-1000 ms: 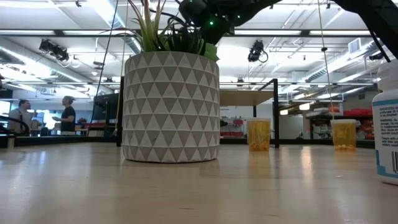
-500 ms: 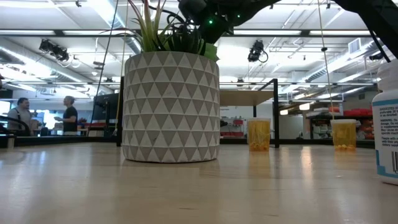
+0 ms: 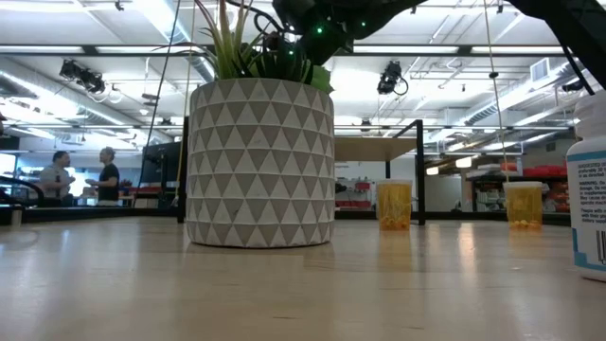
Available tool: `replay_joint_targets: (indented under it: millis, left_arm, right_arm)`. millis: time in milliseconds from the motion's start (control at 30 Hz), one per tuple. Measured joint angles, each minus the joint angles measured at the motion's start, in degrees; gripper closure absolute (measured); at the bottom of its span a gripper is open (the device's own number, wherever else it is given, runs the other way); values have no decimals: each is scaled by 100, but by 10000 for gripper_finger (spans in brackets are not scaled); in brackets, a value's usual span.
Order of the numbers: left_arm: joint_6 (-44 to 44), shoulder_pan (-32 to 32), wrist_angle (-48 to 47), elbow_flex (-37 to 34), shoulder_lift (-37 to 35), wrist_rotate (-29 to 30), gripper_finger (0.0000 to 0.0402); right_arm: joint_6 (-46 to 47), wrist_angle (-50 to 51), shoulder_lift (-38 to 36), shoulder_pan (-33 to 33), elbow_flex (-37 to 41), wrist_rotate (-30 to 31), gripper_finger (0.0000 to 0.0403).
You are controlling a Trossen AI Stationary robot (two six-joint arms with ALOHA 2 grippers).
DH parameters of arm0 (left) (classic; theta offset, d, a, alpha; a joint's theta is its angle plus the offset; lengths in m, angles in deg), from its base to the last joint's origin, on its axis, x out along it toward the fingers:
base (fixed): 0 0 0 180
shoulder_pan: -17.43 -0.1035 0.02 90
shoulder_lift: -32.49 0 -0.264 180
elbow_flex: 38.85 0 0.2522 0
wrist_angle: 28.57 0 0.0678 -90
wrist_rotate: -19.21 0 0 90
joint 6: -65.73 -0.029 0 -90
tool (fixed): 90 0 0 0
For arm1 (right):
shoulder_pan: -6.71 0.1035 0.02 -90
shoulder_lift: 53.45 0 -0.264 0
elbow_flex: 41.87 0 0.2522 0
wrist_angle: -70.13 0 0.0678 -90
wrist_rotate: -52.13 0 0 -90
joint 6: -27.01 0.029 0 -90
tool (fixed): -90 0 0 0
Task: Pick and place medicine bottles onto shelf by color
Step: Put the bottom orange pill bottle on the shelf, then put the pink pill bottle on the shelf
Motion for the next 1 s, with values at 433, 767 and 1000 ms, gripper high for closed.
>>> replay_joint_targets:
  millis: [433,767,1000]
  left_arm:
    - [-111,227,-19,-217,2,-200,302]
    - [775,817,350,-1582,4,-471,235]
    - [857,1563,1662,-2998,-17,-878,208]
  right_arm:
    - [72,2000,-302,127,2,-925,93]
    - [809,4684,-1494,645,-7,-853,93]
    - [1565,6741,-1902,1306,1,-365,93]
